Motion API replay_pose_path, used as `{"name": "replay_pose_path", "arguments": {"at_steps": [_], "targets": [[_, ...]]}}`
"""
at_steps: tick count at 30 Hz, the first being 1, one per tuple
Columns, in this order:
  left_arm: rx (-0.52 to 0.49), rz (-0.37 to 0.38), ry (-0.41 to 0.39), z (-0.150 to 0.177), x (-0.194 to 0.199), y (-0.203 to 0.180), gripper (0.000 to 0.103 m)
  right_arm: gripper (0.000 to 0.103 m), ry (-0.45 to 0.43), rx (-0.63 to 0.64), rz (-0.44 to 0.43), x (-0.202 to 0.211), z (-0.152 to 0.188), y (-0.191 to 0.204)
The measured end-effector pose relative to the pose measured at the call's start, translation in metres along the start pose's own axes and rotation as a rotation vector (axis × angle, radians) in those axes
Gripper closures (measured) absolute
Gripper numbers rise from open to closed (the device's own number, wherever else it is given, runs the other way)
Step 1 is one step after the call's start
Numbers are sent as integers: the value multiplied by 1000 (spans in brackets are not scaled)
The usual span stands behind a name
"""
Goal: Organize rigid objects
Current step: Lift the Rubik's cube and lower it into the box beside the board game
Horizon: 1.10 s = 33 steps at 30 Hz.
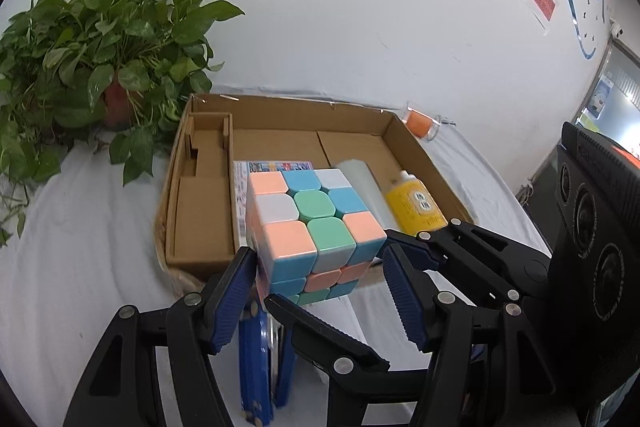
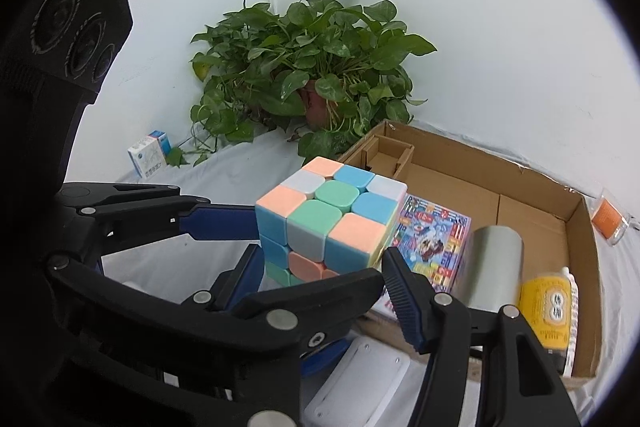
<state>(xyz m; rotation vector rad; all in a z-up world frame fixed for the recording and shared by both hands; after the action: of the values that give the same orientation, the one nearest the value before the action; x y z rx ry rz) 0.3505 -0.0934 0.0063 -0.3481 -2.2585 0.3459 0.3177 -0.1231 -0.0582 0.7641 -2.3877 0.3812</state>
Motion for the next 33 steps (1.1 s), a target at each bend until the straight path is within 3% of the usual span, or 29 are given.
{"name": "replay_pose_path", "arguments": {"at_steps": [11,17,21,27,33], "targets": [[-26,-15,28,-44,-55,9,40,43,20,-67,-39,-42,-1,-44],[-18,-21,100,-37,-98,29,40,43,84,-139,-111,-81,25,-54],[24,16,174,-25,-123,46,41,42,162,-205,-167,-104,47,-55],[68,90,162,-17,-114,58,41,42,168,-188,-206,-91,52,-45],[45,95,186,-10,-113,56,41,41,201,-179,-189,-97,54,-33]]}}
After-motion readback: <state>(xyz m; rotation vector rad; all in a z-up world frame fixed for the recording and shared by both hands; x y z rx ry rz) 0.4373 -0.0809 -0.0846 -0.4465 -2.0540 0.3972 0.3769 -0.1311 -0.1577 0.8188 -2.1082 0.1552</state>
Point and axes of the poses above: each gripper's, at about its wrist camera, not at the fingertips, and x roughly against the way its jaws point, y to its left, z to its underside, the point moved 7 cm from there along -x, roughly the way its jaws point, and after that the axes turned 11 degrees about x, right-handed, at the moved point
